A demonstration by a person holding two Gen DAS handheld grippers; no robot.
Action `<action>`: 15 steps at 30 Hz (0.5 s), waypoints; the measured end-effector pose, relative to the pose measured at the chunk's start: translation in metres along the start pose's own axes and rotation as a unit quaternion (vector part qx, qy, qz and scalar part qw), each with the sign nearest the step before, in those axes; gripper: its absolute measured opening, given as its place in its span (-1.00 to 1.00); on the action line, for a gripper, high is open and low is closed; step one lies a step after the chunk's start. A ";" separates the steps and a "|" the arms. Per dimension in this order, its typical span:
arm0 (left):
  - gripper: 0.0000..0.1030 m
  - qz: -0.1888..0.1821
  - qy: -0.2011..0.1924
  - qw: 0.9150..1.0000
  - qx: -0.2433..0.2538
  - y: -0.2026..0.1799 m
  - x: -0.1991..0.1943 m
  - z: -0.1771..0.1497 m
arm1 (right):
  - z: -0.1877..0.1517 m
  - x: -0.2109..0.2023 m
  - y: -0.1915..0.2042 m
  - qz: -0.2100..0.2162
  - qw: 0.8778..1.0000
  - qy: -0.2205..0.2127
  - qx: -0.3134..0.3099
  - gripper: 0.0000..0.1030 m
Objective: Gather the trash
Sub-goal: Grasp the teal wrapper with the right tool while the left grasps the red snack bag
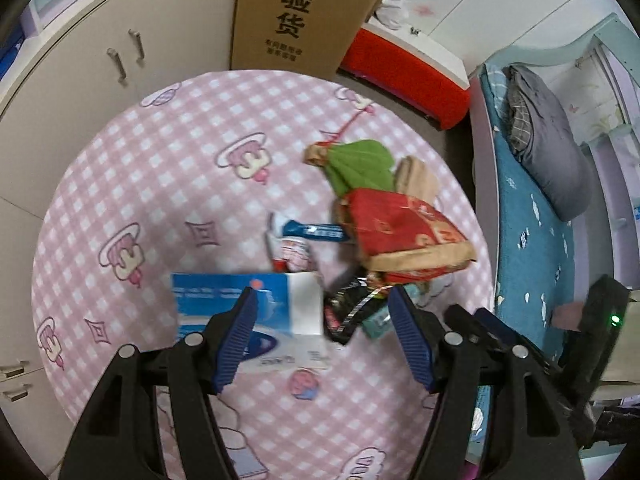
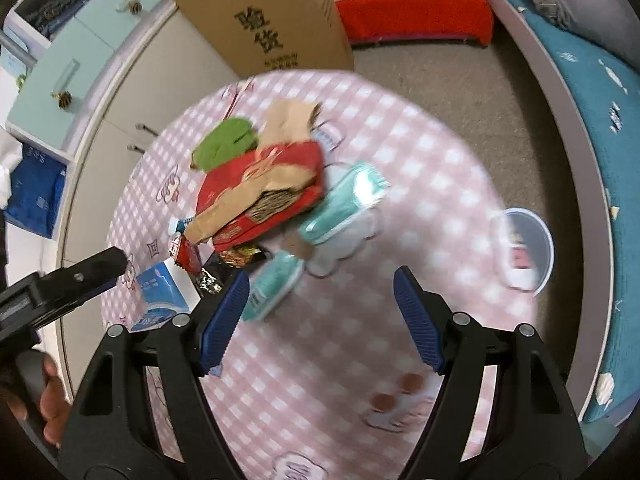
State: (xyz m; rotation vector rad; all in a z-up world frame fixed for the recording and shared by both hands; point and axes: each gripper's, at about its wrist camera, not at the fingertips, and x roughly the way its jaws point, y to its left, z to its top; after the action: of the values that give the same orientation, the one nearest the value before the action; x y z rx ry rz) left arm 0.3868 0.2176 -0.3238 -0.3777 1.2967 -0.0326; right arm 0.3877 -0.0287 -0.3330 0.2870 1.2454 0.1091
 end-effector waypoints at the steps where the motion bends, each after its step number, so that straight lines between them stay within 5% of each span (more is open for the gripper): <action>1: 0.29 -0.002 0.002 1.000 -0.001 0.003 0.001 0.001 | 0.002 0.007 0.004 -0.014 1.000 -0.001 -0.002 0.43; 7: 0.29 -0.036 0.009 0.999 0.005 0.000 0.010 0.010 | 0.012 0.040 0.012 -0.057 0.998 0.010 -0.018 0.35; 11: 0.29 -0.059 0.018 0.998 0.001 -0.010 0.026 0.015 | 0.010 0.039 0.017 -0.093 0.993 -0.003 -0.073 -0.51; 15: 0.29 -0.083 0.033 0.996 -0.012 -0.021 0.046 0.020 | 0.008 0.028 -0.013 -0.064 0.997 0.004 -0.037 -0.56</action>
State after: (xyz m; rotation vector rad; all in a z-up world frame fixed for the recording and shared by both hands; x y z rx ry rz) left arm 0.4222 0.1922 -0.3566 -0.5082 1.3290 -0.1698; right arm 0.4033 -0.0355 -0.3595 0.1426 1.2621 0.0452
